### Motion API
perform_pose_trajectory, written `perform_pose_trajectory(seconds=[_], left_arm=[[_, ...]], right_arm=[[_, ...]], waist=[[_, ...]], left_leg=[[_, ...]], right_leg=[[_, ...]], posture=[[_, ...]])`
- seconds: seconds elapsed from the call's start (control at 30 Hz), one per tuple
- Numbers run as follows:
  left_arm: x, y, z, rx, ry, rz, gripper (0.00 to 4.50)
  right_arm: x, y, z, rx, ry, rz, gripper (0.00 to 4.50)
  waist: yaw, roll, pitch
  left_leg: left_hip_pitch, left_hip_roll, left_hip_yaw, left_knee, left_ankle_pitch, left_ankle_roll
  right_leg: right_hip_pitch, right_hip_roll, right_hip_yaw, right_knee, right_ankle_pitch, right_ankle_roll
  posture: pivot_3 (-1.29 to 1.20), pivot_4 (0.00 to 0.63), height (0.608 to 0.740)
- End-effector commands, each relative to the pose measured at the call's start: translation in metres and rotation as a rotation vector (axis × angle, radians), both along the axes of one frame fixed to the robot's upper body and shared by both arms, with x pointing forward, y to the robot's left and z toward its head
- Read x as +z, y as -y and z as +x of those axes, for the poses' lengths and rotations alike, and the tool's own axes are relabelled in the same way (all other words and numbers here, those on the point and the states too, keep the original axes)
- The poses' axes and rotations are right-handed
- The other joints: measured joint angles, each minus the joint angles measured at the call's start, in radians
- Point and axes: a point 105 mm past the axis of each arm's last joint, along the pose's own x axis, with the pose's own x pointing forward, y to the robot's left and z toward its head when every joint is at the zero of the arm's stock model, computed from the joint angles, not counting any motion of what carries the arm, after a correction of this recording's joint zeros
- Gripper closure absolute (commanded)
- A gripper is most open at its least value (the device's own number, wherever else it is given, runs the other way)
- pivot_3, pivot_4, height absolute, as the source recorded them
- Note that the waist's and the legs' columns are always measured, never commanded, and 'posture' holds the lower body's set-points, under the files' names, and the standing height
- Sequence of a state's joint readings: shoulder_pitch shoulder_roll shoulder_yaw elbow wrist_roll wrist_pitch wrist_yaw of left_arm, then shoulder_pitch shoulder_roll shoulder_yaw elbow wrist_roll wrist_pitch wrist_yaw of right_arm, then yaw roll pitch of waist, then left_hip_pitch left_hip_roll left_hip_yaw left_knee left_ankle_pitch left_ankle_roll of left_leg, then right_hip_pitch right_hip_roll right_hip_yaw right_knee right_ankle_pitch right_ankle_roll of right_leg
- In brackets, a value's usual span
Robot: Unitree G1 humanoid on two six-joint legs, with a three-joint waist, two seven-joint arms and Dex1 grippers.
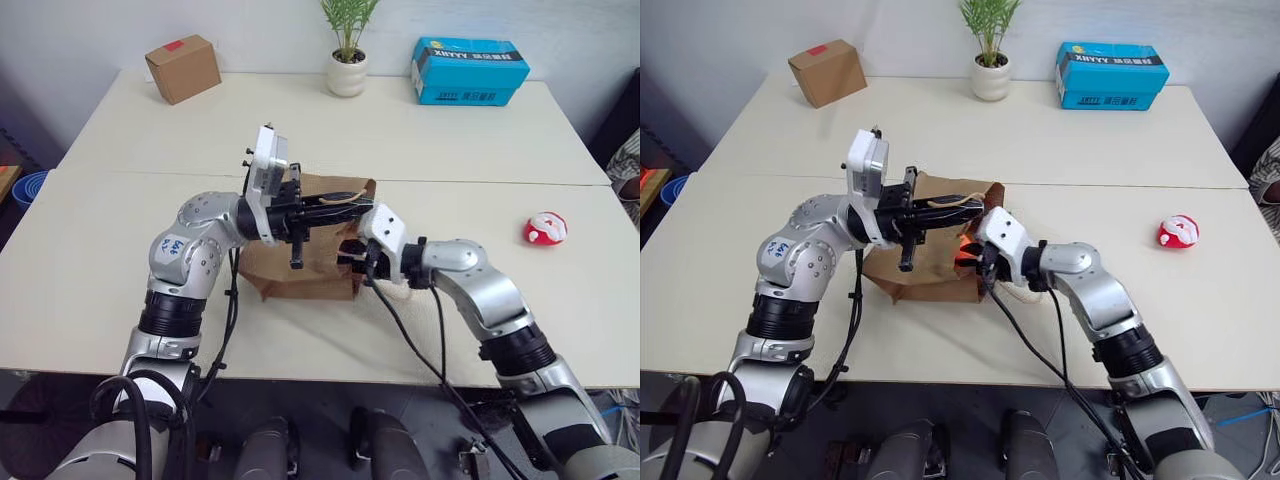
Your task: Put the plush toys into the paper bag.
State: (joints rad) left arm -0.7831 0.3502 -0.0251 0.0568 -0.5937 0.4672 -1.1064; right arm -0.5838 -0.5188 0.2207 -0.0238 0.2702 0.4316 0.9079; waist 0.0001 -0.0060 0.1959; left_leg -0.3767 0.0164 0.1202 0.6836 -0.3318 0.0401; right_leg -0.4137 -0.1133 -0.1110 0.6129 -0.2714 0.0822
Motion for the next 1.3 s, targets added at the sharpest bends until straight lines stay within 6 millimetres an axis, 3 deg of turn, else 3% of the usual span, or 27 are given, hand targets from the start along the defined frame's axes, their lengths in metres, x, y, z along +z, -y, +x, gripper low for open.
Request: perform_pose_trajectory(seconds=[0.03,0.13,0.2,0.27,0.4,0.53,0.63,0.73,0.83,1.07,1.2,1.3], left_arm=[[0.003,-0.004,-0.002,0.013,0.035,-0.008,4.50],[0.000,-0.006,-0.002,0.029,0.040,-0.001,4.50],[0.000,-0.007,-0.003,0.038,0.043,-0.002,4.50],[0.001,-0.005,-0.005,0.039,0.047,-0.005,4.50],[0.000,-0.004,-0.005,0.045,0.054,-0.003,4.50],[0.001,-0.006,-0.003,0.053,0.060,0.005,4.50],[0.001,-0.006,-0.003,0.057,0.065,0.015,4.50],[0.002,-0.005,-0.004,0.059,0.066,0.015,4.50],[0.002,-0.005,-0.004,0.064,0.066,0.016,4.50],[0.005,-0.006,-0.006,0.080,0.074,0.024,4.50],[0.006,-0.008,-0.007,0.098,0.081,0.030,4.50],[0.006,-0.011,-0.007,0.112,0.080,0.028,4.50]], right_arm=[[0.028,0.014,-0.018,0.075,0.098,0.078,1.78],[0.045,0.042,-0.035,0.058,0.195,0.165,0.74],[0.051,0.086,-0.051,-0.106,0.268,0.229,0.05],[0.046,0.138,-0.074,-0.319,0.250,0.314,0.02],[0.009,0.222,-0.108,-0.716,0.235,0.218,0.02],[-0.020,0.279,-0.132,-1.057,0.230,0.137,0.02],[-0.026,0.291,-0.126,-1.136,0.198,0.124,0.02],[-0.019,0.297,-0.102,-1.182,0.149,0.151,0.02],[-0.007,0.299,-0.063,-1.158,0.112,0.134,0.02],[-0.004,0.307,0.021,-1.173,-0.016,-0.011,0.02],[-0.013,0.305,0.044,-1.196,-0.091,-0.076,0.02],[-0.010,0.300,0.054,-1.183,-0.073,-0.053,0.63]], waist=[[-0.001,0.000,0.000],[0.000,0.000,0.000],[0.012,0.000,0.000],[0.033,0.000,0.000],[0.034,0.000,0.000],[0.016,0.000,0.000],[-0.001,0.001,0.000],[-0.016,0.001,0.000],[-0.025,0.002,0.000],[-0.026,0.003,0.001],[-0.019,0.004,0.001],[-0.014,0.004,0.001]], left_leg=[[0.000,0.000,0.000,0.000,0.000,0.000],[0.000,0.000,0.000,-0.001,0.000,0.000],[0.000,0.001,0.000,-0.001,0.000,0.000],[0.000,0.000,-0.001,-0.001,0.000,0.000],[0.000,-0.002,0.000,-0.001,-0.001,0.003],[0.006,-0.002,0.003,-0.001,-0.002,0.004],[0.007,0.000,0.003,-0.002,-0.003,0.001],[0.007,0.002,0.004,-0.002,-0.003,-0.001],[0.007,0.002,0.004,-0.002,-0.001,-0.001],[0.005,0.001,0.004,-0.002,0.001,-0.001],[0.002,0.001,0.002,-0.002,0.001,-0.001],[0.001,0.000,0.002,-0.002,0.001,0.000]], right_leg=[[0.000,0.000,0.000,0.000,0.000,0.000],[0.000,0.000,0.000,0.000,0.000,0.000],[0.000,0.000,0.000,0.000,0.000,0.000],[0.000,0.000,-0.001,-0.001,0.000,0.000],[0.003,0.000,0.000,-0.004,0.002,0.004],[0.005,-0.002,0.005,-0.008,0.003,0.005],[0.004,-0.003,0.007,-0.005,0.002,0.003],[0.003,-0.002,0.007,-0.002,0.001,0.001],[0.002,-0.003,0.007,-0.001,0.000,0.000],[0.001,-0.001,0.005,-0.001,0.000,-0.001],[0.000,-0.001,0.003,0.000,0.000,0.000],[0.001,-0.001,0.002,-0.001,0.000,0.000]], posture=[[0.00,0.150,0.740],[0.00,0.150,0.740],[0.00,0.150,0.740],[0.00,0.150,0.740],[0.00,0.150,0.740],[0.00,0.150,0.740],[0.00,0.150,0.740],[0.00,0.150,0.740],[0.00,0.150,0.740],[0.00,0.150,0.740],[0.00,0.150,0.740],[0.00,0.150,0.740]])
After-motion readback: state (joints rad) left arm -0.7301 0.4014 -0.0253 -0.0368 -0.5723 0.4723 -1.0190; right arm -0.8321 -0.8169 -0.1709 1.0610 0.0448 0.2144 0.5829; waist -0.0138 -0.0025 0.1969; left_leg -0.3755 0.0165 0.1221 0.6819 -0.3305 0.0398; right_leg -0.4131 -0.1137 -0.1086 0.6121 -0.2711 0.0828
